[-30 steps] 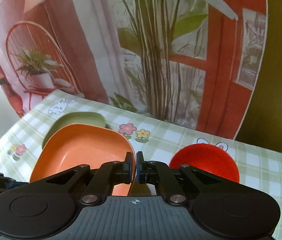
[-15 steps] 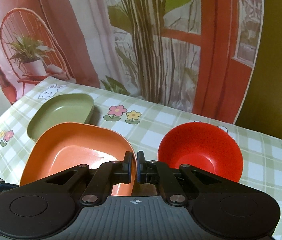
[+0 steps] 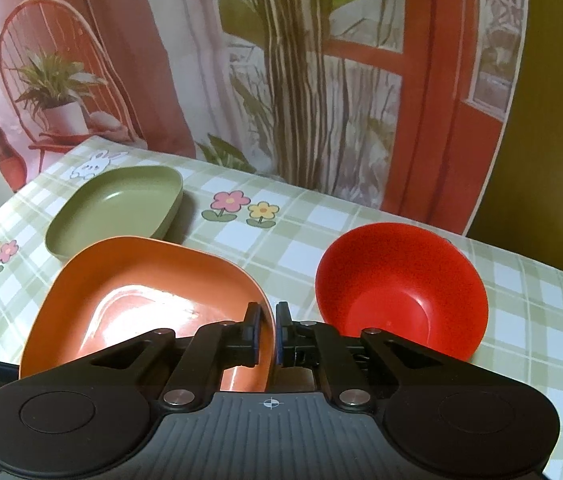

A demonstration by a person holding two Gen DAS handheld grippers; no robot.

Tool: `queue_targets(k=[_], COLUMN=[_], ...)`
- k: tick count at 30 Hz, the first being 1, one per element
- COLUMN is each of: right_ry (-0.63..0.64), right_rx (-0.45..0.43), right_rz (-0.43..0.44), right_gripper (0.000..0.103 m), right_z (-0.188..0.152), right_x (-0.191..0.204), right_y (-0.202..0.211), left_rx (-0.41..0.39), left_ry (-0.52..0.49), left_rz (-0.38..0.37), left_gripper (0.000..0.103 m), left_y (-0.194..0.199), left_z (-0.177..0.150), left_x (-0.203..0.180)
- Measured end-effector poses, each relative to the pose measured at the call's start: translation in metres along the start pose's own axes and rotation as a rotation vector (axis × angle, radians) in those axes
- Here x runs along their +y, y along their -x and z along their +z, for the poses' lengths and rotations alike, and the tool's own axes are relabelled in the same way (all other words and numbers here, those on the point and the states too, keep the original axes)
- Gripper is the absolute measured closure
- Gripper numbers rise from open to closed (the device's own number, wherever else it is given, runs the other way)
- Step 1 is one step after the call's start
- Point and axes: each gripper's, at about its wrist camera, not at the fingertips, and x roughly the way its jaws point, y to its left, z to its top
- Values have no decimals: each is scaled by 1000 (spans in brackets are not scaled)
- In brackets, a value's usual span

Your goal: Organize plates and bowls

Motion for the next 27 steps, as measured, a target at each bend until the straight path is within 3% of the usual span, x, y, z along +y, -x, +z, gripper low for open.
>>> queue_targets(k=[9,14,20,27], right_ry=[47,28,37,36], right_rx=[23,18,47,115], right_rz=[-80,-89,-88,-105], right_gripper=[95,86,86,86], right_z=[2,1,-4,-8], right_x=[11,7,8,9], right_y=[-2,6,8,-3], left_rx=[26,-13,-53,-64], left_ry=[55,87,100,47], left_rz=[-48,-27,39,60], left_gripper=[77,77,77,76], left_y=[-1,8,1,-5], left_z=[-4,-2,11,9], left_x=[9,22,27,20])
